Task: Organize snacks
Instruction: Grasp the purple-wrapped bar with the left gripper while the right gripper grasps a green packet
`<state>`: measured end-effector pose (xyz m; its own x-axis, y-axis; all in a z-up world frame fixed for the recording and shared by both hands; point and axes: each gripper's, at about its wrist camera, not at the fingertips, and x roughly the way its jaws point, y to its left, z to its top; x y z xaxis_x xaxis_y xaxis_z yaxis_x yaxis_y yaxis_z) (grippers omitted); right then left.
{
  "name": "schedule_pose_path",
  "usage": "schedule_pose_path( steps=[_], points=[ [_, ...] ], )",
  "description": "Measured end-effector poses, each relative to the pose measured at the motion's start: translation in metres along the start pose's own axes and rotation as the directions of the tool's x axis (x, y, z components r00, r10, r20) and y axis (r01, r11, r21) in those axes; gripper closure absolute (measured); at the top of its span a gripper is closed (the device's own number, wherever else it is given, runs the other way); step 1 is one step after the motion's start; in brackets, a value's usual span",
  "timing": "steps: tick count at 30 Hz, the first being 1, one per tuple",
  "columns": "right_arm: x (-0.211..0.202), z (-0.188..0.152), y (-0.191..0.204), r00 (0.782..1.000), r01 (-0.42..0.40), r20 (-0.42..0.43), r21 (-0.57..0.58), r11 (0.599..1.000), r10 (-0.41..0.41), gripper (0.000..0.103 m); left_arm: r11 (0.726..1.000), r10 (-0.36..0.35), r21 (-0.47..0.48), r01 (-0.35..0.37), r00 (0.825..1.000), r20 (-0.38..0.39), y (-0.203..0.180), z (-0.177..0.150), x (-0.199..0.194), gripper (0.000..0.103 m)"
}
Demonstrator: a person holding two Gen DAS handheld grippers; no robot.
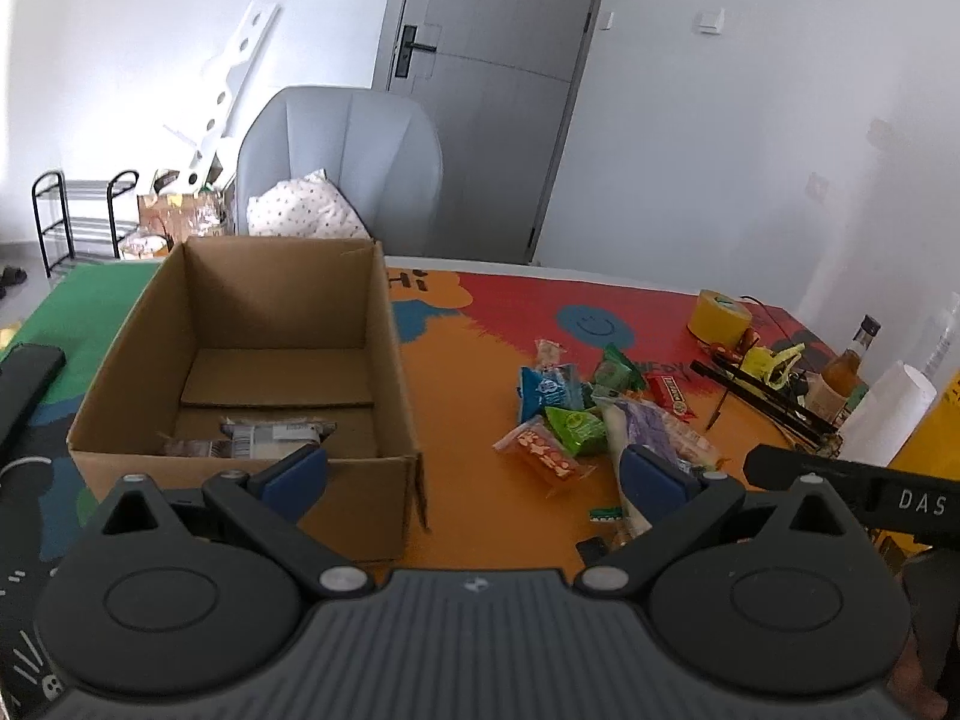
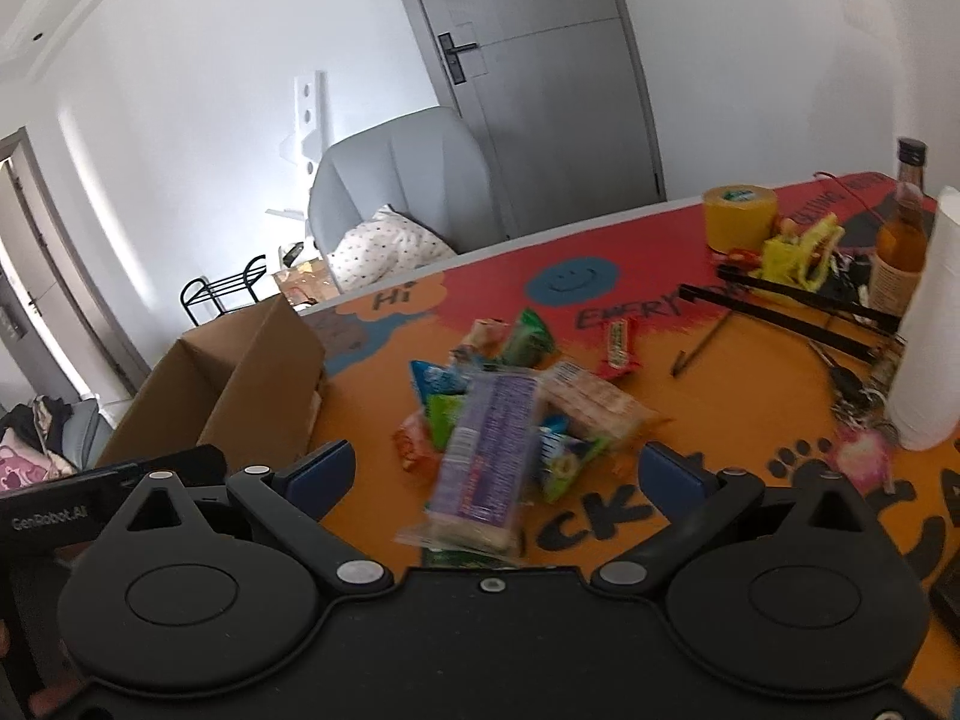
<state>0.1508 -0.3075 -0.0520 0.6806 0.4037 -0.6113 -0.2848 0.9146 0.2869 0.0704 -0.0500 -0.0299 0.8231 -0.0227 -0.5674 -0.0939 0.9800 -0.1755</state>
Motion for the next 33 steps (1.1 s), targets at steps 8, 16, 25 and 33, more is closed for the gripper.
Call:
schedule_pose_path(
  steps=[8,16,25,33],
  points=[
    [0.005,-0.009,-0.017,1.000,0.002,-0.028,0.021,1.000,-0.002,0.000,0.998,-0.046,0.051,0.048,0.998,-0.049,-0.029,-0.010,0.008,0.000],
    [0.012,-0.016,-0.034,0.998,0.018,-0.063,0.065,0.998,-0.014,0.015,0.994,-0.104,0.024,0.107,0.990,-0.094,-0.037,-0.021,0.030,0.003],
    [0.017,-0.018,-0.051,0.996,0.029,-0.087,0.106,0.994,-0.020,0.042,0.987,-0.159,0.007,0.161,0.982,-0.104,-0.052,-0.018,0.056,0.019],
    [0.033,-0.016,-0.068,0.994,0.009,-0.111,0.175,0.985,0.011,0.052,0.981,-0.192,0.017,0.196,0.972,-0.133,-0.071,-0.014,0.084,0.034]
  ],
)
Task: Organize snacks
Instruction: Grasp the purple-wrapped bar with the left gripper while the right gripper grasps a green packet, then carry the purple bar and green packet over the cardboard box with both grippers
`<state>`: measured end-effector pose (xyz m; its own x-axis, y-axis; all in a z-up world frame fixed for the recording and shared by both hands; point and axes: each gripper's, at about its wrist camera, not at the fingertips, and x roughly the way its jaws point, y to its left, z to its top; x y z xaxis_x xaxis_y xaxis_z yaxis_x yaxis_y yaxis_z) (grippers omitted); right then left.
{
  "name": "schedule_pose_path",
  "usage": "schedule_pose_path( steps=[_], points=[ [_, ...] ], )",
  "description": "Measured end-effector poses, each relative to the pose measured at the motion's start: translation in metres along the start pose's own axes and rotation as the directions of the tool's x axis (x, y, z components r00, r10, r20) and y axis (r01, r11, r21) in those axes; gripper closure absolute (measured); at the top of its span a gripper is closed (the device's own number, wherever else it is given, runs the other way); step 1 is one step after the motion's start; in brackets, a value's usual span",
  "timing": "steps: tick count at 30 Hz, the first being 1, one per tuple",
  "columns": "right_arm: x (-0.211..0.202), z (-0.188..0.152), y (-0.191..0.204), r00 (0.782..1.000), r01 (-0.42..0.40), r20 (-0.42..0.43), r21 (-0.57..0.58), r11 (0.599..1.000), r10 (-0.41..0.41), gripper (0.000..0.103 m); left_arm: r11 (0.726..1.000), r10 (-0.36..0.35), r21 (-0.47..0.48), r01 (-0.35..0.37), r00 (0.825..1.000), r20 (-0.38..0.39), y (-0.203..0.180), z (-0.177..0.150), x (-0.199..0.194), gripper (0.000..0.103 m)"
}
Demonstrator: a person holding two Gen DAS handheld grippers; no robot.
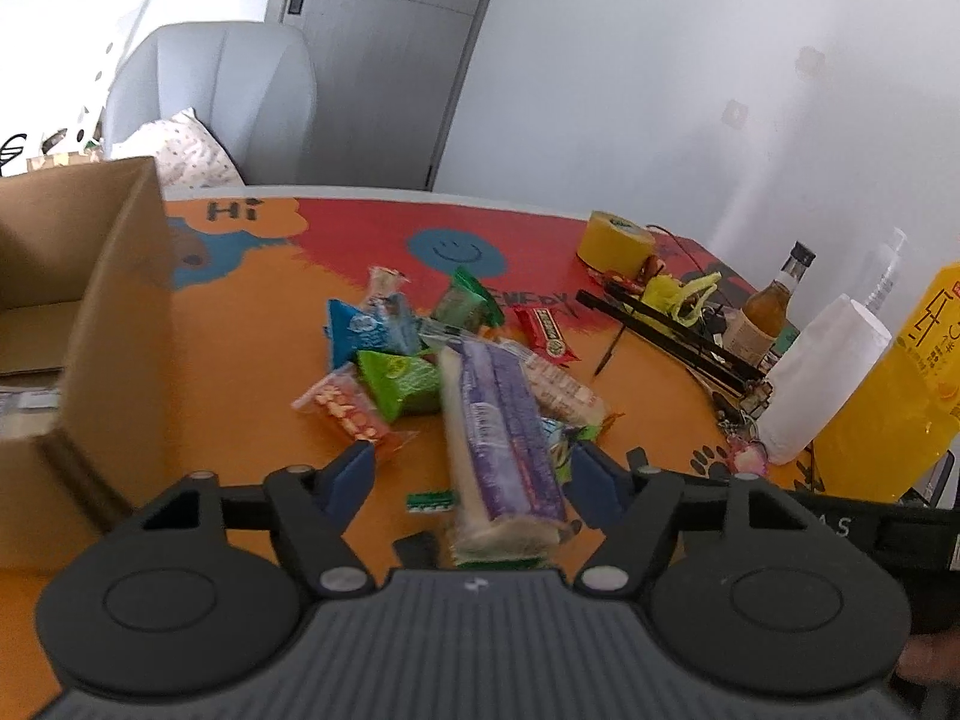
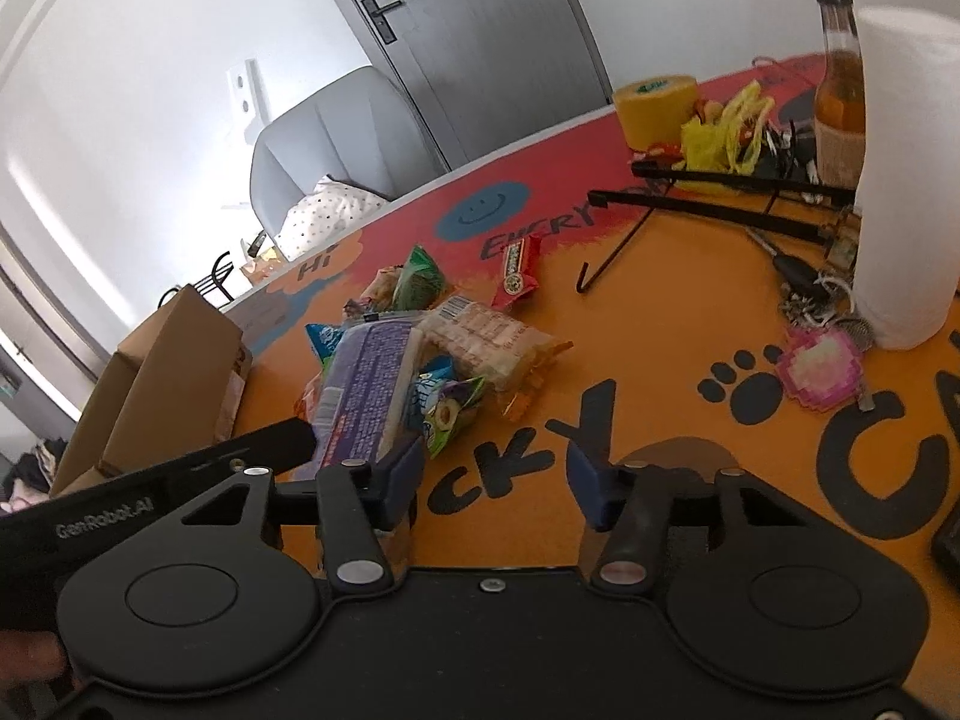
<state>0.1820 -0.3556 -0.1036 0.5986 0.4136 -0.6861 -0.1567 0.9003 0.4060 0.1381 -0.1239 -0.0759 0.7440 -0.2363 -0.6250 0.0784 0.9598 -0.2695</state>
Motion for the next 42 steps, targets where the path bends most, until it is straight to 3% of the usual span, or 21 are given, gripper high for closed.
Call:
schedule_pose_path(
  steps=[10,13,16,20,42],
  points=[
    [0.017,0.008,-0.017,1.000,-0.027,-0.009,0.087,0.996,0.028,0.058,1.000,-0.016,0.009,0.017,0.998,-0.054,-0.007,0.006,0.034,0.039],
    [0.021,0.009,-0.018,0.999,-0.047,-0.016,0.099,0.994,0.049,0.058,1.000,-0.018,0.004,0.018,0.997,-0.077,-0.007,0.007,0.043,0.045],
    [0.028,0.011,-0.022,0.993,-0.106,-0.029,0.156,0.982,0.112,0.058,0.999,-0.029,-0.020,0.027,0.994,-0.109,-0.002,0.007,0.053,0.062],
    [0.038,0.012,-0.018,0.992,-0.109,-0.046,0.151,0.982,0.117,0.058,0.999,-0.031,-0.021,0.029,0.993,-0.115,0.000,0.007,0.053,0.069],
    [0.069,0.014,0.015,0.987,-0.121,-0.095,0.116,0.986,0.132,0.058,0.999,0.006,-0.052,-0.009,0.998,-0.064,0.025,0.016,0.024,0.073]
  ],
)
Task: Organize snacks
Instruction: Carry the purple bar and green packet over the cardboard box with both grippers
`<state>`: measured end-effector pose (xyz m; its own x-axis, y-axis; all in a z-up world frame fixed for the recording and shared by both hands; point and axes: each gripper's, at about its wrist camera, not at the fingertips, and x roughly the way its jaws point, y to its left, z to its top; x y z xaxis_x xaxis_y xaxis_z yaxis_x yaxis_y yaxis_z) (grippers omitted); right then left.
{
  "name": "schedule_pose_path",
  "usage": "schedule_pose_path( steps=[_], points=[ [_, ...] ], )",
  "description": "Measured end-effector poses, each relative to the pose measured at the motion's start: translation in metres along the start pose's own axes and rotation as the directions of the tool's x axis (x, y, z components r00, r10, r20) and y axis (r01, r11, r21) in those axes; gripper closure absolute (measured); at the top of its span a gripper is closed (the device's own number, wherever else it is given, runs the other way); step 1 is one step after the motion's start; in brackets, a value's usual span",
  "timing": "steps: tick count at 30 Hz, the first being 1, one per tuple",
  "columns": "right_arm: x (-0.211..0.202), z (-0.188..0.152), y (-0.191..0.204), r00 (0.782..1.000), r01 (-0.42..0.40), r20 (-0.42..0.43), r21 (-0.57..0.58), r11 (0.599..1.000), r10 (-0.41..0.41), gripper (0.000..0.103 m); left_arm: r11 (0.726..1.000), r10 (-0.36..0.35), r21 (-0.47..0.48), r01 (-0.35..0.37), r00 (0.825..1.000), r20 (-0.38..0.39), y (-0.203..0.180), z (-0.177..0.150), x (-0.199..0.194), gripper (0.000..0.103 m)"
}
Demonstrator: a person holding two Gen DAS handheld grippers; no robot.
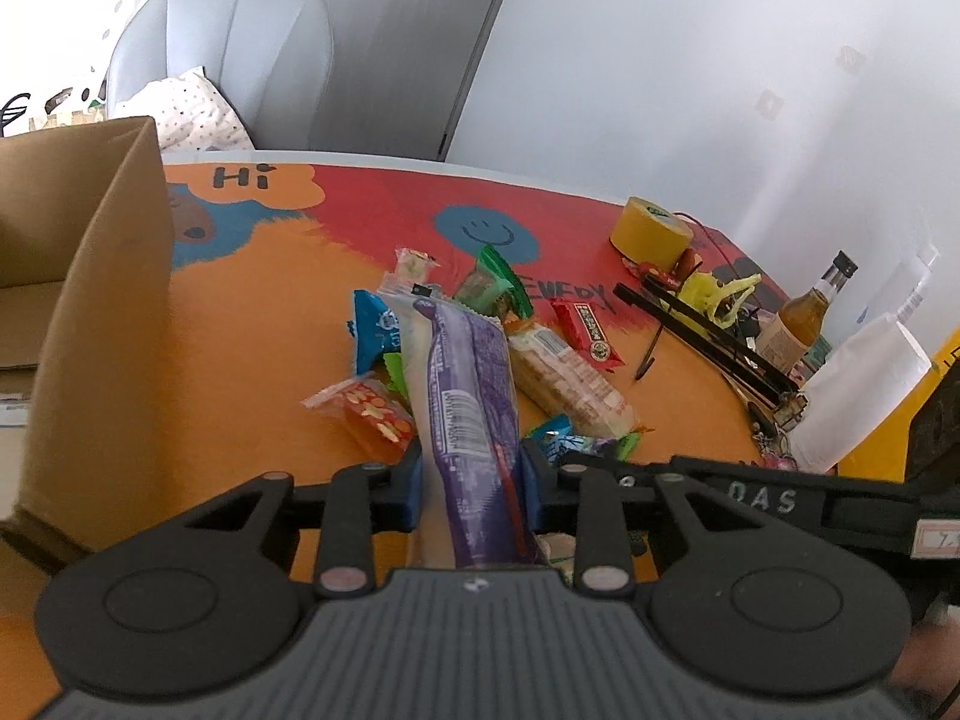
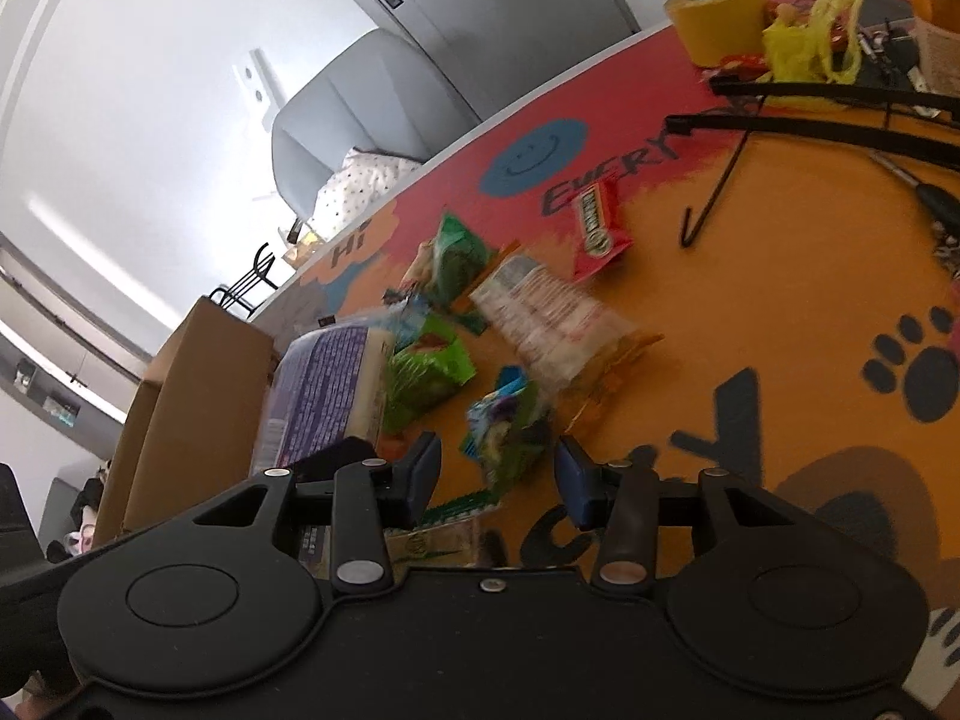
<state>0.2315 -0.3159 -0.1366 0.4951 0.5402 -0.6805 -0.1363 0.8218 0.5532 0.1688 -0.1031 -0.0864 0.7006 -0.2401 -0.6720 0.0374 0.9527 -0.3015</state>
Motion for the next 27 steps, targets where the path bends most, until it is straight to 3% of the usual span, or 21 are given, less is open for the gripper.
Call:
schedule_pose_path(
  steps=[2,5,9,10,27],
  points=[
    [0.002,0.000,0.000,1.000,0.001,0.011,0.008,1.000,-0.001,0.058,1.000,0.000,-0.002,0.000,1.000,0.000,0.002,-0.001,-0.001,0.073],
    [0.006,0.002,-0.001,1.000,0.015,0.021,0.019,1.000,-0.015,0.076,1.000,0.004,-0.006,-0.004,1.000,-0.002,0.004,-0.003,-0.003,0.073],
    [0.004,-0.002,-0.003,0.999,0.022,0.042,0.022,1.000,-0.023,0.084,1.000,0.008,-0.009,-0.008,1.000,0.006,0.007,-0.003,-0.008,0.073],
    [0.001,-0.003,-0.002,0.999,0.019,0.048,0.015,1.000,-0.020,0.093,1.000,0.009,-0.010,-0.009,1.000,0.010,0.007,-0.003,-0.010,0.073],
    [-0.055,-0.019,0.020,0.985,-0.028,0.166,-0.038,0.999,0.034,0.096,1.000,0.003,-0.014,-0.001,0.995,0.101,0.008,-0.012,-0.059,0.073]
  ],
)
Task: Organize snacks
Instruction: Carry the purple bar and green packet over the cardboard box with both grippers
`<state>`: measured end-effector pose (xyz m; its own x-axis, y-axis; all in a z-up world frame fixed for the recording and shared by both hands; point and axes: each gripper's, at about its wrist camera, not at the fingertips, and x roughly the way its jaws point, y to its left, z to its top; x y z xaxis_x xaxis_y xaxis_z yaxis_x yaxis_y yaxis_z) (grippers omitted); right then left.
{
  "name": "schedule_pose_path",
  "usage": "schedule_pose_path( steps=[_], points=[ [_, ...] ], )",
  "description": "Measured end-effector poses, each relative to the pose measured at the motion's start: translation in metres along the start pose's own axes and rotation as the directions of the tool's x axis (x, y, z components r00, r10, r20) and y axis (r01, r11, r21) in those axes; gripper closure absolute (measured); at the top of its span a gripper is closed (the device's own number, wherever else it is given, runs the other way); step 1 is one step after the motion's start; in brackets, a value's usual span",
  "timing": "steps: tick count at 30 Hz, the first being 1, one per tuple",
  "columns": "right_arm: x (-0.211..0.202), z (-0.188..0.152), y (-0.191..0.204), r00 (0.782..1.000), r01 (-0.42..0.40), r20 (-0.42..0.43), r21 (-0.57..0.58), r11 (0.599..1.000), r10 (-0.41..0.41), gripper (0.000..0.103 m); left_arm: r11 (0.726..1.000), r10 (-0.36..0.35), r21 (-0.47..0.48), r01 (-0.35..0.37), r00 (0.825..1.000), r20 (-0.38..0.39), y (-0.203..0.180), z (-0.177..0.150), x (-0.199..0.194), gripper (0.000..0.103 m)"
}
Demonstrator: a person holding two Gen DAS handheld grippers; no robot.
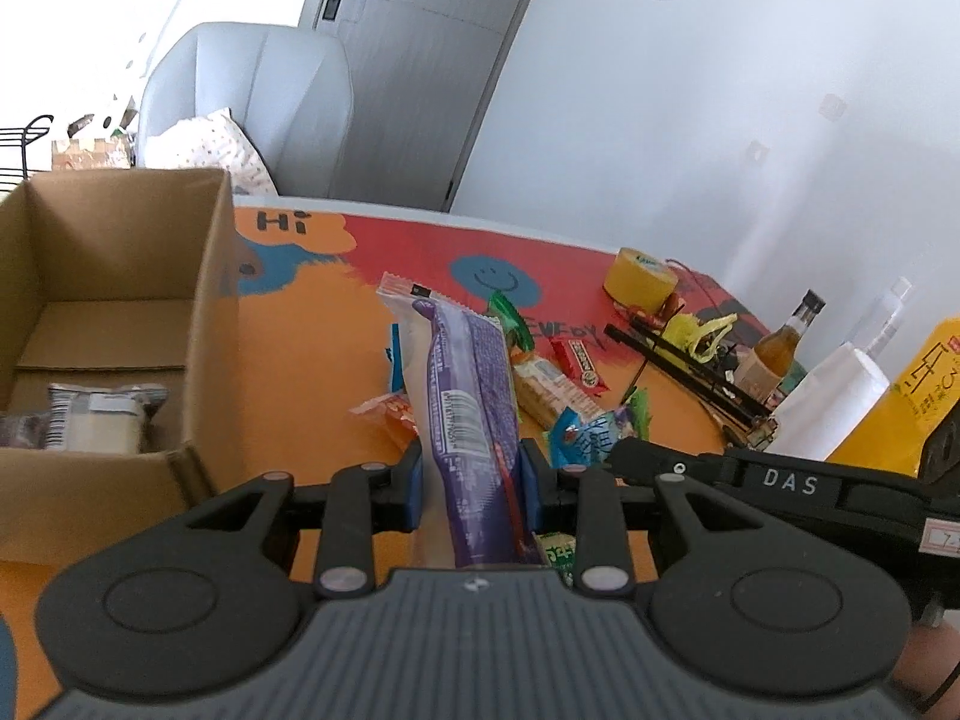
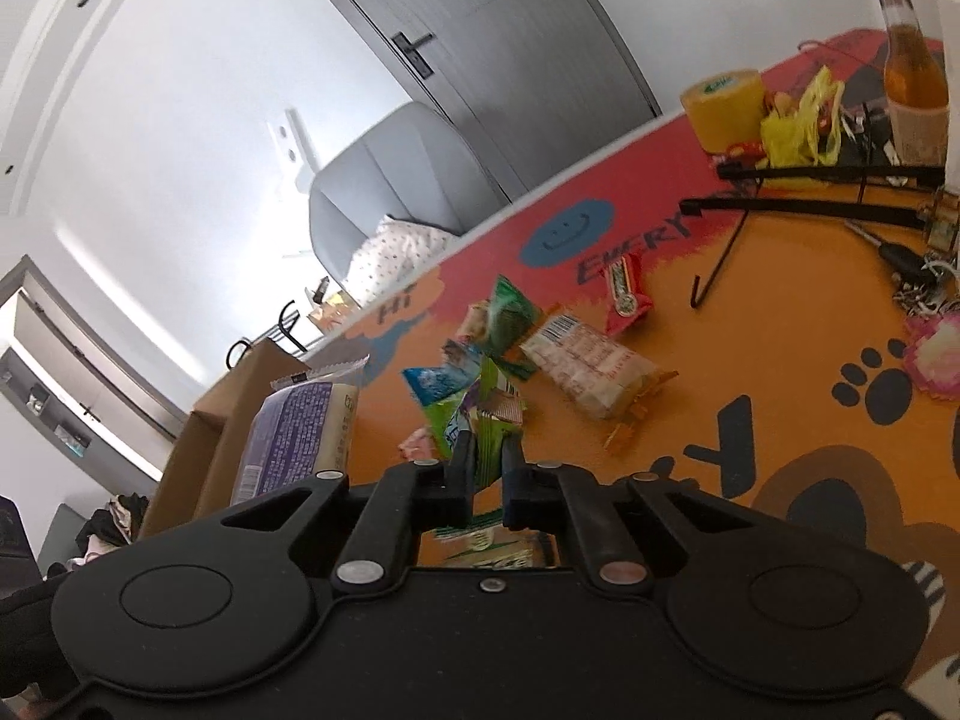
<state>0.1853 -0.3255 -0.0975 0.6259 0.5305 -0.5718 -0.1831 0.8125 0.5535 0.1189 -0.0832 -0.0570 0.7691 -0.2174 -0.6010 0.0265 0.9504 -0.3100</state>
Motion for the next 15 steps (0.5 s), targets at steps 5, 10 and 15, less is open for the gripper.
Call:
schedule_pose_path(
  steps=[5,10,15],
  points=[
    [-0.016,-0.004,0.013,0.999,-0.020,0.034,-0.021,1.000,0.021,0.097,1.000,-0.001,0.002,0.001,0.999,0.040,0.002,-0.004,-0.018,0.073],
    [-0.026,-0.011,0.027,0.997,-0.042,0.061,-0.047,0.998,0.044,0.097,1.000,-0.002,0.009,0.001,0.997,0.076,0.003,-0.009,-0.038,0.073],
    [-0.034,-0.017,0.041,0.994,-0.065,0.080,-0.083,0.994,0.072,0.097,1.000,0.003,0.009,-0.004,0.994,0.112,0.007,-0.012,-0.056,0.073]
  ],
)
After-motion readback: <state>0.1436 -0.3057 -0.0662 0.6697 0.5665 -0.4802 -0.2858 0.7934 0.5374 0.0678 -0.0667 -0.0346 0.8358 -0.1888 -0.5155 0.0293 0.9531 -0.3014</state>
